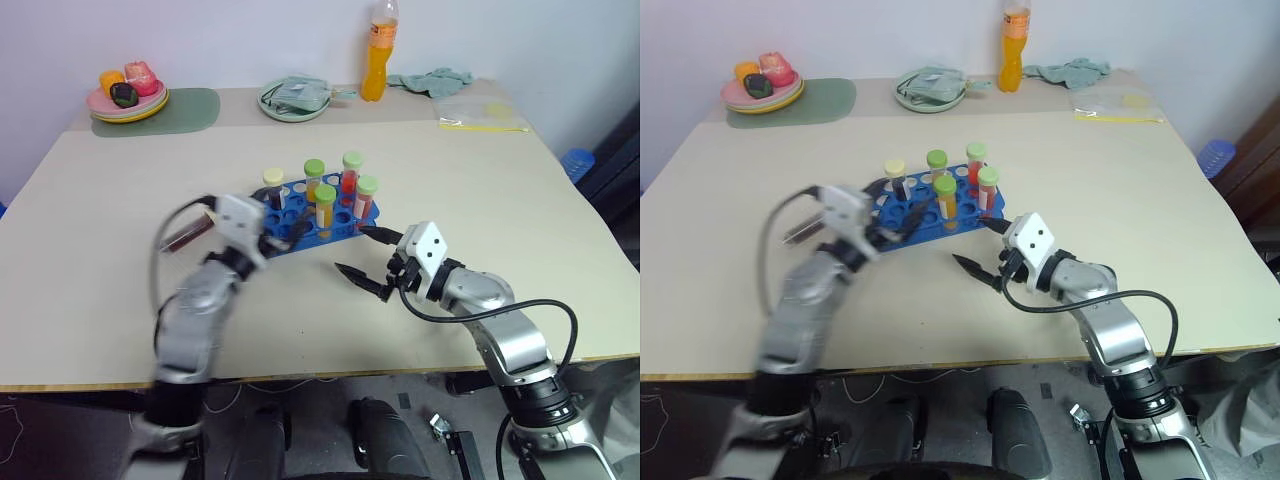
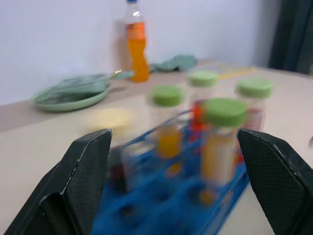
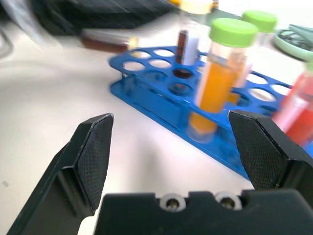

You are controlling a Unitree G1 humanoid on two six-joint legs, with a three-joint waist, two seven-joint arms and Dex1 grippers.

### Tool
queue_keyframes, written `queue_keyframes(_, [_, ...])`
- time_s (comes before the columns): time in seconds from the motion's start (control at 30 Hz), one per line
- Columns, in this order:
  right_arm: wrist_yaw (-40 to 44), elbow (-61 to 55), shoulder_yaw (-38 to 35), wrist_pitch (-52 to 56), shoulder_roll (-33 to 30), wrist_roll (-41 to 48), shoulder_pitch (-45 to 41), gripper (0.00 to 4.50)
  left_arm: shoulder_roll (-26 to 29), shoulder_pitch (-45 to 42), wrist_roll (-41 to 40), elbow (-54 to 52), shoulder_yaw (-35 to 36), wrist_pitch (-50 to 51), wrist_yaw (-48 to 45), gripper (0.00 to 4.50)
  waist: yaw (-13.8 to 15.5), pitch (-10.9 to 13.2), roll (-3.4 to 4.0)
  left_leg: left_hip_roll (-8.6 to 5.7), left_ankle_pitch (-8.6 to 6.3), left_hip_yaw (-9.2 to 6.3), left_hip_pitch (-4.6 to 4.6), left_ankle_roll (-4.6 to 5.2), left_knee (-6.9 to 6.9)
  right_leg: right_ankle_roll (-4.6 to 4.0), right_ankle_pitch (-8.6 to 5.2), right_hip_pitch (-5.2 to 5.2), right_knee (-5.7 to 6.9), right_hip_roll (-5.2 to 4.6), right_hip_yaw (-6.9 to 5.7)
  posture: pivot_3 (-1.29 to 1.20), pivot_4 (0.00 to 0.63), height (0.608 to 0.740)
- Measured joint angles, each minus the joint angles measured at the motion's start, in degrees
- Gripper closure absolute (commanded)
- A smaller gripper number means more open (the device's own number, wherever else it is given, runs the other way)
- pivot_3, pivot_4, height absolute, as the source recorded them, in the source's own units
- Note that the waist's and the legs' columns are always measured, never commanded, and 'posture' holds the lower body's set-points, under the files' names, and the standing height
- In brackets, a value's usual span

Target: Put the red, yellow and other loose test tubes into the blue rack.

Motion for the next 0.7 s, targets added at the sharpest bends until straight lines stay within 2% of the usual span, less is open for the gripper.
queue_keyframes(0.03, [0.0,0.0,-0.1,0.0,-0.2,0.0,0.0,0.34,4.0,0.0,-3.4,-0.9,3.1,4.6,-1.8,0.30,0.0,0.0,0.01,-0.01,0.00,0.02,0.00,0.00,0.00,0.00,0.00,0.00,0.00,-0.01,0.01,0.00,0.150,0.740])
queue_keyframes(0.1, [0.1,0.0,-0.1,0.0,-0.3,-0.2,0.0,0.34,15.6,-0.6,-5.8,1.0,5.5,12.9,-5.6,0.14,0.1,0.0,0.02,-0.03,0.00,-0.01,0.00,0.01,0.00,0.00,-0.01,0.02,0.00,0.00,-0.03,0.00,0.150,0.740])
queue_keyframes(0.17, [0.1,0.3,-0.2,0.0,-0.5,-0.3,0.2,0.34,20.3,-5.6,-6.2,6.5,6.3,18.7,-6.8,0.14,0.6,0.1,0.02,-0.07,0.00,-0.05,-0.01,0.01,0.04,0.02,-0.02,0.08,-0.01,-0.03,-0.08,0.00,0.150,0.740])
queue_keyframes(0.2, [0.1,0.3,0.0,-0.2,-0.3,-0.3,0.1,0.34,22.4,-8.9,-5.5,9.9,5.4,20.7,-7.5,0.14,0.6,0.1,-0.05,-0.07,0.00,-0.11,-0.04,0.01,0.07,0.02,-0.02,0.10,-0.07,-0.02,-0.15,0.00,0.150,0.740])
queue_keyframes(0.27, [0.1,0.4,0.2,-0.6,-0.2,-0.6,-0.2,0.34,30.1,-20.8,-0.2,21.8,-4.0,24.3,-11.5,0.14,0.6,0.1,-0.13,-0.08,0.00,-0.13,-0.03,0.01,0.07,0.02,-0.02,0.16,-0.13,0.00,-0.17,0.00,0.150,0.740])
queue_keyframes(0.3, [0.2,0.2,0.4,-0.6,-0.3,-0.7,-0.1,0.34,31.6,-25.9,2.1,26.6,-7.6,25.6,-13.8,0.14,0.3,0.1,-0.11,-0.10,-0.01,-0.06,0.01,0.01,0.04,0.03,-0.02,0.15,-0.15,-0.01,-0.11,0.00,0.150,0.740])
queue_keyframes(0.33, [0.5,0.3,0.6,-0.5,-0.4,-0.8,-0.2,0.34,31.8,-32.4,4.5,33.4,-12.3,26.7,-17.1,0.14,0.3,0.1,-0.08,-0.14,-0.02,-0.05,0.02,0.04,0.02,0.08,-0.06,0.16,-0.14,-0.03,-0.11,0.00,0.150,0.740])
queue_keyframes(0.4, [1.6,-0.3,1.1,0.2,-1.0,-0.4,-0.2,0.34,30.7,-39.1,8.4,41.7,-18.6,25.9,-22.3,0.14,0.0,0.1,-0.06,-0.14,-0.04,-0.04,0.02,0.08,-0.05,0.09,-0.09,0.14,-0.13,-0.04,-0.10,0.00,0.150,0.740])
queue_keyframes(0.5, [4.9,-4.5,1.8,3.0,-4.0,1.5,1.3,0.34,25.6,-47.5,17.0,60.0,-30.1,19.8,-30.9,0.14,0.0,0.1,-0.05,-0.13,-0.04,-0.05,-0.07,0.08,-0.14,0.03,-0.12,-0.01,-0.12,-0.01,-0.11,0.00,0.150,0.740])
queue_keyframes(0.57, [5.8,-7.0,1.8,4.2,-4.8,2.1,2.3,0.34,22.4,-50.0,21.7,69.4,-34.7,15.0,-35.2,0.14,-0.4,0.2,-0.13,-0.10,-0.04,-0.03,-0.16,0.08,-0.17,0.02,-0.13,-0.20,-0.06,0.01,-0.09,0.00,0.150,0.740])
queue_keyframes(0.7, [5.1,-9.2,1.8,5.5,-5.0,2.1,3.6,0.34,18.8,-53.8,28.6,80.8,-38.8,7.1,-39.3,0.14,-1.1,0.2,-0.17,-0.09,-0.04,-0.05,-0.26,0.08,-0.14,0.02,-0.13,-0.29,-0.01,-0.01,-0.09,0.00,0.150,0.740])
